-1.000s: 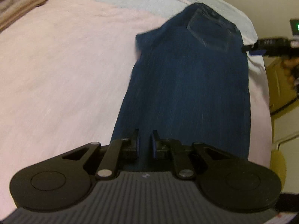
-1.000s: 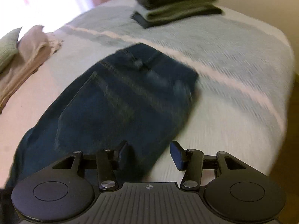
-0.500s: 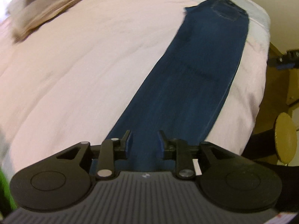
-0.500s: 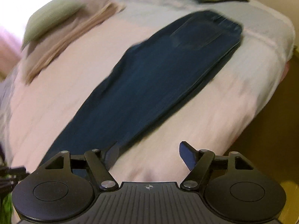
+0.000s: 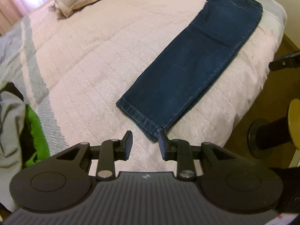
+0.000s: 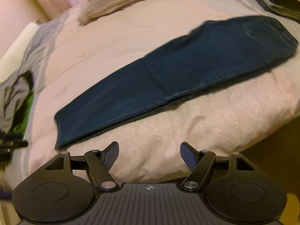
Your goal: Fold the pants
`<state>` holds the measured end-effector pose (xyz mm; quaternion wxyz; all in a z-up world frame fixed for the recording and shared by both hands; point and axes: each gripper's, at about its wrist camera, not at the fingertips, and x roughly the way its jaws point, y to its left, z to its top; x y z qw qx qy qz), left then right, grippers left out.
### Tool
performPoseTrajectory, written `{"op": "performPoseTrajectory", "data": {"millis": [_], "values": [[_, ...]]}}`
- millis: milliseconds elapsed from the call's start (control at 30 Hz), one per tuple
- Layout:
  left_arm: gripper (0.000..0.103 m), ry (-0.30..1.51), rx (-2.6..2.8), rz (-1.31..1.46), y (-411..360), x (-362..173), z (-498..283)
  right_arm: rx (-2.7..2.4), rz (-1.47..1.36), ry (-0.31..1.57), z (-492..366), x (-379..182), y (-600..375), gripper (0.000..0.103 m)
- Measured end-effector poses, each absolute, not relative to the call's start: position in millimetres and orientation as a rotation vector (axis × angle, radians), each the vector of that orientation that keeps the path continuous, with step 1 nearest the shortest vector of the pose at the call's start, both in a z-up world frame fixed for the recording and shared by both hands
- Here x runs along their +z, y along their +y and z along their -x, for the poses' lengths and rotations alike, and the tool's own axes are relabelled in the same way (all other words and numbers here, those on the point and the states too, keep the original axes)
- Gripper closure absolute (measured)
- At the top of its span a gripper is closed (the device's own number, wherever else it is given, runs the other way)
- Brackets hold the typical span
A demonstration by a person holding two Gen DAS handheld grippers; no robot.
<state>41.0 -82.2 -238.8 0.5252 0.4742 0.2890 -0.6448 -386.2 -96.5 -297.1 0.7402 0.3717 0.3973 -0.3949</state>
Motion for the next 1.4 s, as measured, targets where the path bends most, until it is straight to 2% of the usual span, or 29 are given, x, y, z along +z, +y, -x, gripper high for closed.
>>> {"op": "performPoseTrajectory", "data": {"millis": [667, 767, 833, 1000, 1333, 1367, 1400], "values": [[0.075, 0.506, -1.912, -1.231, -109, -243, -72, -1.064, -0.962, 0.890, 322, -289, -60, 0.033], [0.074, 0.424, -1.960, -1.279, -110, -248, -83, -1.063, -0.955, 0.903, 304, -294, -53, 0.033], [0.069, 0.323, -2.001, -1.337, -109, -254, -90, -1.040, -0.912, 0.912, 288, -299, -47, 0.033], [0.068, 0.066, -2.090, -1.489, -102, -284, -109, -0.795, -0.554, 0.976, 221, -318, -13, 0.034], [0.067, -0.131, -2.266, -1.477, -114, -351, -135, -0.514, 0.145, 1.145, 119, -411, 44, 0.035], [0.067, -0.156, -2.282, -1.468, -115, -354, -135, -0.500, 0.212, 1.163, 116, -422, 50, 0.036], [0.062, -0.186, -2.302, -1.460, -116, -358, -136, -0.485, 0.282, 1.179, 112, -431, 53, 0.036]]}}
